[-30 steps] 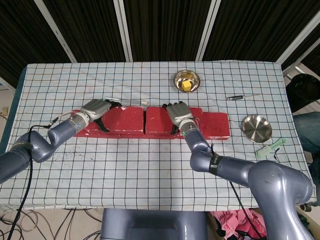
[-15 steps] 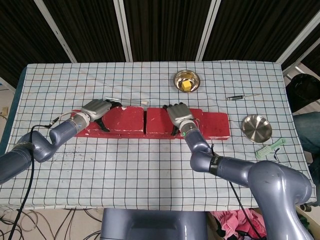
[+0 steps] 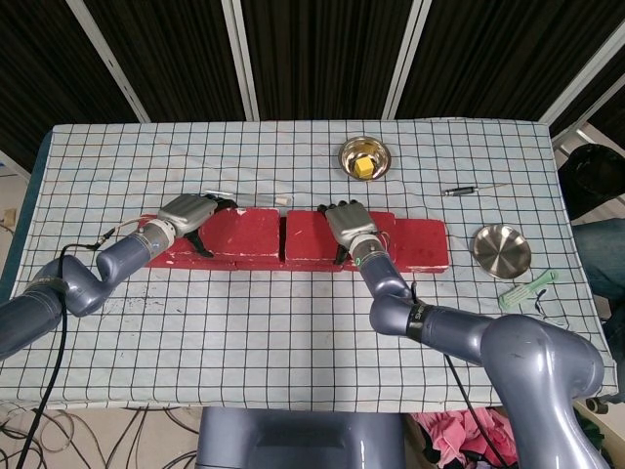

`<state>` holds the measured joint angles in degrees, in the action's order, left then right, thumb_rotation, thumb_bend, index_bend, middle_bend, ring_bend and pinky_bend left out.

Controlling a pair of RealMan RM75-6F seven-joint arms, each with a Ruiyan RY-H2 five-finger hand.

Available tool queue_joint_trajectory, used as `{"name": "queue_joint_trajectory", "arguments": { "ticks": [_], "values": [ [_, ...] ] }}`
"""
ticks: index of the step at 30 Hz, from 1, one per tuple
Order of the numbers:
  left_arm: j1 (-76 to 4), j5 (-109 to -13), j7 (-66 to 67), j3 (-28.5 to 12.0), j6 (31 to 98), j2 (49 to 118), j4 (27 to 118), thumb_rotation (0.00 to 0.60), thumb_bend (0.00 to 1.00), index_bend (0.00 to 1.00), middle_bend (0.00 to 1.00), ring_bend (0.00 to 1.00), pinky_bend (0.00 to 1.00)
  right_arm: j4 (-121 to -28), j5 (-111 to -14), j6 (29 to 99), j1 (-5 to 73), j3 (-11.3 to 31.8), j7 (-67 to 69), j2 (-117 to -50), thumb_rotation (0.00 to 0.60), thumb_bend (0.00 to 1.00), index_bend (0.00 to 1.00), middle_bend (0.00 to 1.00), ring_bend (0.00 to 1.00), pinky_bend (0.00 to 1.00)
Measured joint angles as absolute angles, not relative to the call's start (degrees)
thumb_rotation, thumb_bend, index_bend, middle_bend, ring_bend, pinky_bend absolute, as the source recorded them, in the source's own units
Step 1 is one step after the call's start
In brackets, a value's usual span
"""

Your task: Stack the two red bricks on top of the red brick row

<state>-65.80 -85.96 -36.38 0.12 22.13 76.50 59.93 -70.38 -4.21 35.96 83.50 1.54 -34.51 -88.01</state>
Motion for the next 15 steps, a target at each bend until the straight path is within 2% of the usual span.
{"name": "queue_joint_trajectory", "arguments": {
  "ticks": [8, 15],
  "values": [
    [-65.7, -85.9, -36.7, 0.2, 22.2, 76.2, 60.1, 0.6, 0.1, 0.16, 0.19, 0.09, 0.2, -70.3, -4.0, 36.0, 83.5, 1.7, -34.7, -88.1, 0.6, 0.02, 0.07, 0.09, 0.07, 0.14],
    [-65.8, -85.9, -36.7, 0.0, 22.1, 75.7, 60.8, 0.6, 0.1, 0.16, 0.19, 0.09, 0.2, -70.3, -4.0, 36.2, 83.3, 1.9, -34.7, -88.2, 0.6, 0.02, 0.07, 0.09, 0.07, 0.14]
  ]
}}
